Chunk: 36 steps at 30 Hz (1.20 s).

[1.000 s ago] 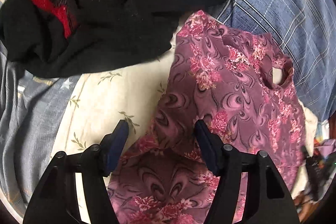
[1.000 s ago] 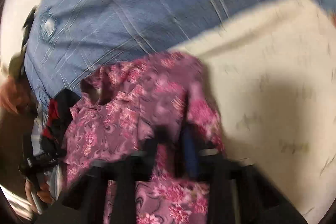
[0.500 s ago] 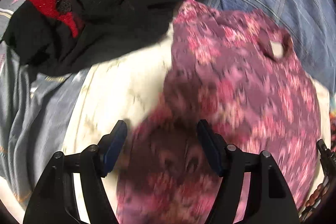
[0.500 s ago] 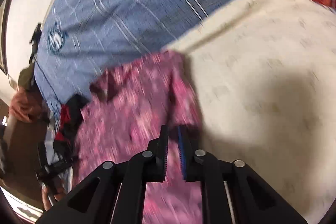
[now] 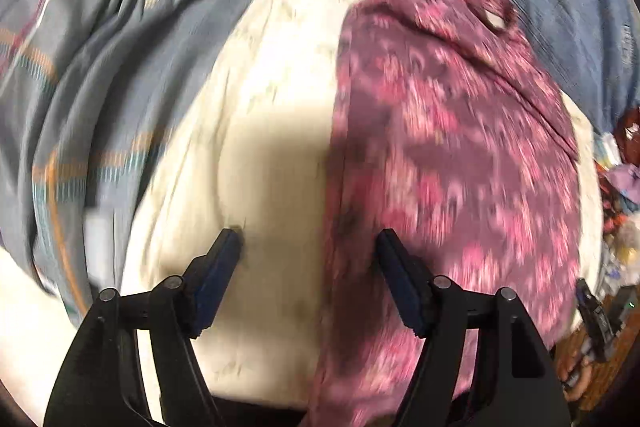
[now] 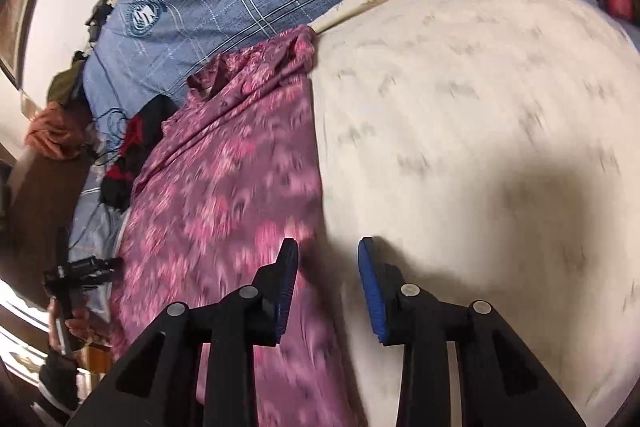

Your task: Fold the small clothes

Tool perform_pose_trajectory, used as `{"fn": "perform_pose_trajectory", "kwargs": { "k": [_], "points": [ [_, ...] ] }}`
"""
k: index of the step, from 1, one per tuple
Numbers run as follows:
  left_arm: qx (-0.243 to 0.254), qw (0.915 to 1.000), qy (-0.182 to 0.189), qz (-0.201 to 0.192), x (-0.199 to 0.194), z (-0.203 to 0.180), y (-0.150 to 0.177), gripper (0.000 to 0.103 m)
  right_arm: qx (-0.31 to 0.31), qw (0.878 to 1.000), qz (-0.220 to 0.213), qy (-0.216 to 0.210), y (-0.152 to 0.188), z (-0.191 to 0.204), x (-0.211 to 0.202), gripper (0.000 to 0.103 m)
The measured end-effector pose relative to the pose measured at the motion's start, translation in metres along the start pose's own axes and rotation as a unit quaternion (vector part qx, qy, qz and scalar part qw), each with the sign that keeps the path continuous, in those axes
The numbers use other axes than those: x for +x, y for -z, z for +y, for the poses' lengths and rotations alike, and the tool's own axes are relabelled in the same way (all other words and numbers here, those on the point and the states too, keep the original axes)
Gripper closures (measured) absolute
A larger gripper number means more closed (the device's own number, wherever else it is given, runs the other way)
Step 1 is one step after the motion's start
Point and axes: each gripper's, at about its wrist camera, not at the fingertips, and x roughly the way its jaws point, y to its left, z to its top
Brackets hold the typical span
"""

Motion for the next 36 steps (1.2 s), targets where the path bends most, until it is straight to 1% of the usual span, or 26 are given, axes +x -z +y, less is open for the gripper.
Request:
{"fn": "perform_pose_trajectory", "kwargs": {
  "k": [2, 4, 5, 8, 10, 12, 14, 15, 16, 17, 19, 20, 21, 22, 23, 24, 26, 27, 29, 32, 36],
  "points": [
    [0.009, 0.9999, 0.013, 0.006, -0.008, 0.005, 0.018, 0.028, 0.007, 1.000, 0.010, -0.018, 0.014, -0.006, -0.005, 0.070],
    [0.018, 0.9994, 0.026, 0.010, -0.013, 0.008, 0.037, 0.020, 0.010, 0.999, 0.021, -0.037, 0.024, -0.007, -0.008, 0.067],
    [0.024, 0.9992, 0.031, 0.012, -0.016, 0.011, 0.043, 0.019, 0.012, 0.998, 0.032, -0.050, 0.029, -0.007, -0.008, 0.067],
    [0.044, 0.9986, 0.025, 0.014, -0.019, 0.009, 0.063, 0.018, -0.002, 0.996, 0.062, -0.067, 0.042, -0.002, -0.009, 0.066],
    [0.057, 0.9977, 0.030, 0.023, -0.021, 0.008, 0.077, 0.018, -0.015, 0.994, 0.084, -0.072, 0.049, 0.001, -0.009, 0.065],
    [0.068, 0.9966, 0.034, 0.030, -0.020, 0.004, 0.087, 0.018, -0.023, 0.992, 0.096, -0.074, 0.053, 0.003, -0.009, 0.063],
    [0.083, 0.9949, 0.035, 0.046, -0.019, 0.002, 0.096, 0.018, -0.026, 0.991, 0.104, -0.076, 0.054, 0.004, -0.008, 0.063],
    [0.090, 0.9932, 0.043, 0.060, -0.017, -0.001, 0.103, 0.018, -0.026, 0.991, 0.109, -0.077, 0.053, 0.003, -0.007, 0.063],
    [0.097, 0.9921, 0.046, 0.066, -0.016, -0.003, 0.109, 0.018, -0.025, 0.990, 0.114, -0.079, 0.052, 0.003, -0.007, 0.063],
    [0.104, 0.9915, 0.040, 0.066, -0.017, -0.003, 0.114, 0.018, -0.026, 0.989, 0.119, -0.079, 0.052, 0.003, -0.006, 0.063],
    [0.127, 0.9905, 0.005, 0.052, -0.015, -0.006, 0.119, 0.019, -0.037, 0.988, 0.127, -0.074, 0.052, 0.005, -0.006, 0.063],
    [0.127, 0.9906, 0.000, 0.051, -0.016, -0.004, 0.119, 0.024, -0.043, 0.988, 0.129, -0.071, 0.053, 0.006, -0.005, 0.063],
    [0.117, 0.9915, 0.008, 0.057, -0.013, -0.001, 0.117, 0.045, -0.053, 0.988, 0.129, -0.065, 0.053, 0.008, -0.005, 0.066],
    [0.108, 0.9913, 0.024, 0.071, -0.010, 0.001, 0.116, 0.072, -0.067, 0.988, 0.129, -0.055, 0.054, 0.011, -0.004, 0.072],
    [0.102, 0.9906, 0.038, 0.083, -0.009, 0.003, 0.115, 0.082, -0.083, 0.987, 0.129, -0.040, 0.055, 0.014, -0.005, 0.080],
    [0.099, 0.9897, 0.050, 0.091, -0.008, 0.003, 0.115, 0.089, -0.100, 0.986, 0.131, -0.025, 0.055, 0.017, -0.004, 0.097],
    [0.111, 0.9885, 0.054, 0.088, -0.013, 0.000, 0.115, 0.093, -0.104, 0.985, 0.134, -0.029, 0.055, 0.018, -0.007, 0.097],
    [0.109, 0.9874, 0.071, 0.089, -0.017, 0.001, 0.115, 0.094, -0.100, 0.986, 0.132, -0.035, 0.055, 0.017, -0.010, 0.097],
    [0.093, 0.9853, 0.118, 0.083, -0.027, 0.002, 0.110, 0.094, -0.082, 0.987, 0.124, -0.061, 0.052, 0.015, -0.018, 0.097],
    [0.061, 0.9777, 0.196, 0.044, -0.056, 0.007, 0.095, 0.095, -0.044, 0.987, 0.096, -0.121, 0.046, 0.015, -0.034, 0.097],
    [0.018, 0.9648, 0.262, 0.002, -0.075, 0.015, 0.070, 0.095, -0.009, 0.981, 0.057, -0.186, 0.029, 0.022, -0.043, 0.098]
  ]
}}
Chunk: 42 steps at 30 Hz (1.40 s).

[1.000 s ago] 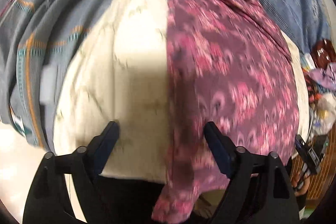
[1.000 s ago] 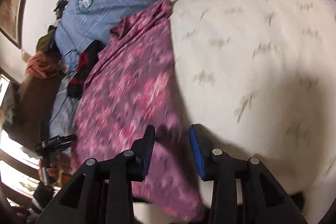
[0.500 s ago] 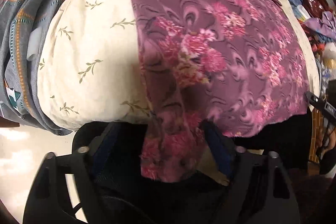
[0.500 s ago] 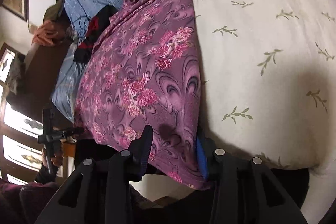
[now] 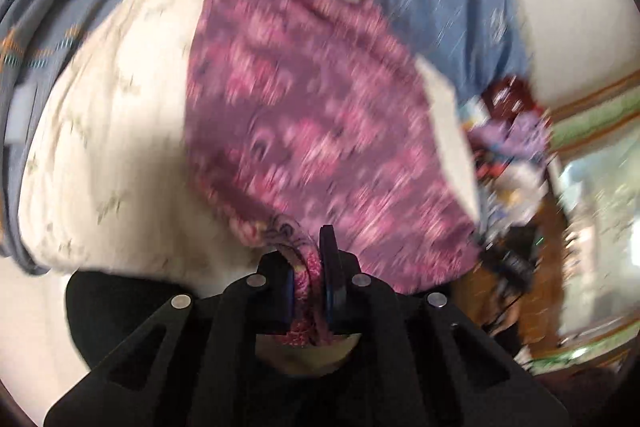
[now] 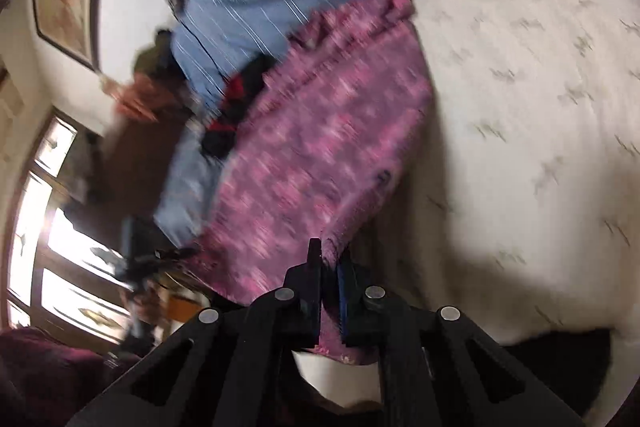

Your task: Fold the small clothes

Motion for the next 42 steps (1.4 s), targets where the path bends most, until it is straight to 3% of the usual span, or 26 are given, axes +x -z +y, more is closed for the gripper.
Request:
{"fn": "perform_pose_trajectory", "kwargs": {
  "k": [5, 9, 15, 23, 29, 33, 38, 42],
  "points": [
    [-0.028, 0.9990, 0.017, -0.031, 0.009, 0.004, -0.037, 0.095, 0.021, 0.996, -0.061, -0.057, -0.038, 0.009, 0.003, 0.098],
    [-0.055, 0.9966, 0.017, -0.060, 0.012, 0.013, -0.067, 0.095, 0.033, 0.991, -0.107, -0.075, -0.073, 0.010, 0.014, 0.098],
    [-0.071, 0.9907, -0.002, -0.116, 0.014, 0.016, -0.121, 0.095, 0.048, 0.986, -0.141, -0.074, -0.126, -0.003, 0.036, 0.098],
    [-0.067, 0.9866, -0.015, -0.148, 0.034, 0.013, -0.200, 0.095, 0.077, 0.982, -0.160, -0.065, -0.193, -0.026, 0.081, 0.098],
    [-0.091, 0.9847, -0.022, -0.147, 0.069, 0.022, -0.264, 0.095, 0.112, 0.978, -0.170, -0.044, -0.240, -0.053, 0.115, 0.098],
    [-0.121, 0.9834, -0.064, -0.119, 0.110, 0.040, -0.299, 0.095, 0.142, 0.974, -0.174, -0.014, -0.259, -0.077, 0.135, 0.100],
    [-0.145, 0.9814, -0.082, -0.096, 0.140, 0.056, -0.317, 0.094, 0.176, 0.968, -0.180, 0.006, -0.269, -0.103, 0.142, 0.101],
    [-0.135, 0.9831, -0.089, -0.087, 0.146, 0.054, -0.322, 0.094, 0.144, 0.977, -0.157, 0.003, -0.268, -0.093, 0.139, 0.096]
  ]
}}
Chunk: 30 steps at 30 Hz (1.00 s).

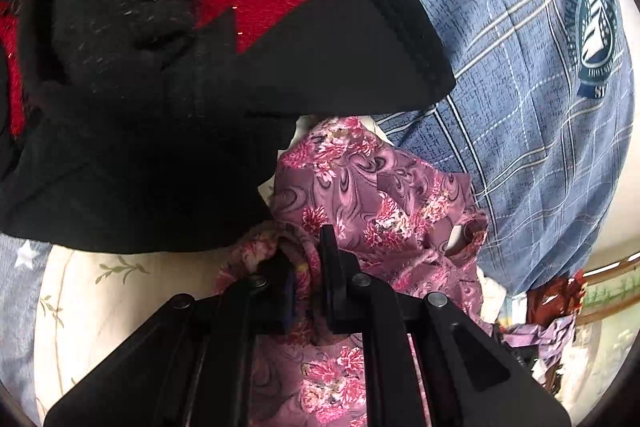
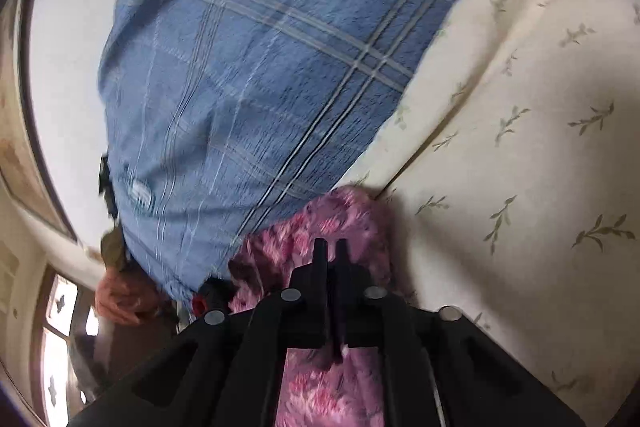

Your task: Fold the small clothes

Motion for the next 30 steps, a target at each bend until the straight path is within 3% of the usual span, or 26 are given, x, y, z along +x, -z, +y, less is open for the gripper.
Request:
{"fn": "perform_pose_trajectory", "kwargs": {
  "k": [3, 6, 9, 12, 15, 19, 21, 24, 26, 30],
  "points": [
    [0.004, 1.0000, 0.005, 0.005, -0.002, 0.000, 0.001, 0.092, -0.037, 0.999, 0.023, 0.027, 0.006, 0.013, 0.001, 0.092],
    [-0.006, 0.9994, 0.032, 0.014, -0.008, 0.005, 0.004, 0.086, -0.069, 0.996, 0.048, 0.036, 0.012, 0.021, 0.002, 0.067],
    [0.013, 0.9989, 0.045, 0.009, -0.022, 0.007, 0.010, 0.067, -0.092, 0.994, 0.051, 0.010, 0.022, 0.027, -0.012, 0.055],
    [0.027, 0.9986, 0.046, -0.003, -0.034, 0.006, 0.013, 0.052, -0.109, 0.990, 0.094, -0.002, 0.034, 0.031, -0.008, 0.053],
    [-0.003, 0.9991, 0.042, -0.008, -0.034, 0.008, 0.004, 0.049, -0.107, 0.986, 0.127, 0.021, 0.033, 0.039, 0.015, 0.054],
    [-0.033, 0.9981, 0.046, -0.025, -0.042, 0.010, -0.007, 0.049, -0.064, 0.997, 0.048, 0.009, 0.008, 0.045, 0.020, 0.054],
    [-0.021, 0.9986, 0.036, -0.033, -0.051, 0.013, -0.010, 0.048, -0.077, 0.996, 0.027, 0.040, 0.001, 0.048, 0.018, 0.054],
    [0.007, 0.9995, 0.017, -0.027, -0.054, 0.021, -0.009, 0.034, -0.110, 0.989, 0.032, 0.094, 0.001, 0.047, 0.018, 0.054],
    [0.019, 0.9996, 0.009, -0.019, -0.051, 0.025, -0.007, 0.034, -0.130, 0.984, 0.032, 0.116, 0.002, 0.046, 0.018, 0.053],
    [0.045, 0.9984, 0.029, 0.015, -0.032, 0.024, 0.001, 0.034, -0.119, 0.985, 0.034, 0.119, 0.000, 0.039, 0.025, 0.052]
  ]
}}
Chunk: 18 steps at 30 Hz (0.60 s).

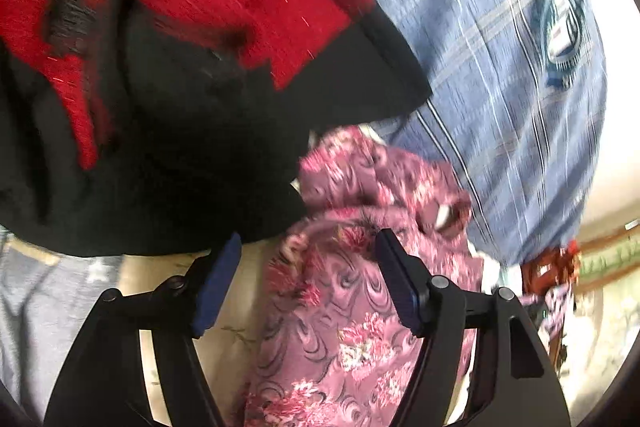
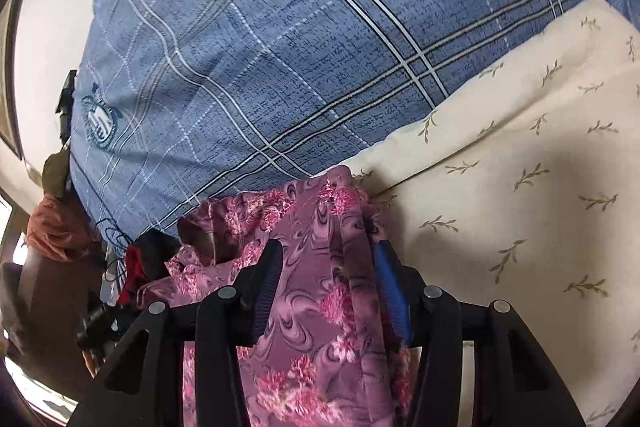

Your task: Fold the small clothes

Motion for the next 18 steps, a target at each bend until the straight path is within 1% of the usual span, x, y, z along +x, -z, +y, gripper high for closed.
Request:
{"fn": "perform_pose_trajectory", "kwargs": {
  "k": [2, 4, 6, 8, 10, 11, 12, 13, 14, 15, 16, 17, 18],
  "points": [
    [0.017, 0.9999, 0.001, 0.002, 0.006, -0.006, 0.002, 0.034, -0.009, 1.000, 0.005, 0.013, -0.001, 0.006, 0.011, 0.051],
    [0.036, 0.9994, 0.001, 0.003, 0.012, -0.017, 0.003, 0.030, -0.024, 0.999, 0.012, 0.030, -0.004, 0.015, 0.024, 0.051],
    [0.052, 0.9986, -0.004, -0.001, 0.013, -0.022, 0.002, 0.030, -0.037, 0.999, 0.011, 0.038, -0.005, 0.020, 0.030, 0.051],
    [0.067, 0.9976, -0.018, -0.005, 0.016, -0.026, 0.001, 0.027, -0.045, 0.998, 0.014, 0.044, -0.007, 0.025, 0.037, 0.051],
    [0.083, 0.9955, -0.046, -0.006, 0.023, -0.032, -0.002, 0.027, -0.057, 0.996, 0.018, 0.062, -0.008, 0.029, 0.045, 0.052],
    [0.088, 0.9946, -0.055, -0.003, 0.027, -0.034, -0.002, 0.027, -0.064, 0.995, 0.022, 0.066, -0.008, 0.031, 0.048, 0.055],
    [0.096, 0.9930, -0.069, -0.002, 0.032, -0.038, -0.003, 0.027, -0.077, 0.994, 0.021, 0.076, -0.007, 0.034, 0.050, 0.060],
    [0.104, 0.9912, -0.082, -0.008, 0.035, -0.042, -0.003, 0.027, -0.086, 0.992, 0.021, 0.086, -0.007, 0.036, 0.051, 0.076],
    [0.113, 0.9891, -0.094, -0.016, 0.036, -0.046, -0.002, 0.032, -0.099, 0.990, 0.024, 0.093, -0.006, 0.038, 0.052, 0.088],
    [0.124, 0.9862, -0.106, -0.026, 0.036, -0.051, 0.000, 0.058, -0.110, 0.989, 0.026, 0.097, -0.004, 0.041, 0.052, 0.098],
    [0.128, 0.9843, -0.116, -0.034, 0.033, -0.054, 0.001, 0.087, -0.119, 0.988, 0.023, 0.096, -0.003, 0.044, 0.049, 0.098],
    [0.127, 0.9846, -0.114, -0.037, 0.030, -0.056, 0.002, 0.094, -0.125, 0.988, 0.013, 0.094, -0.003, 0.048, 0.043, 0.098],
    [0.122, 0.9870, -0.094, -0.046, 0.021, -0.057, 0.003, 0.099, -0.127, 0.988, -0.002, 0.083, -0.004, 0.052, 0.034, 0.099]
  ]
}}
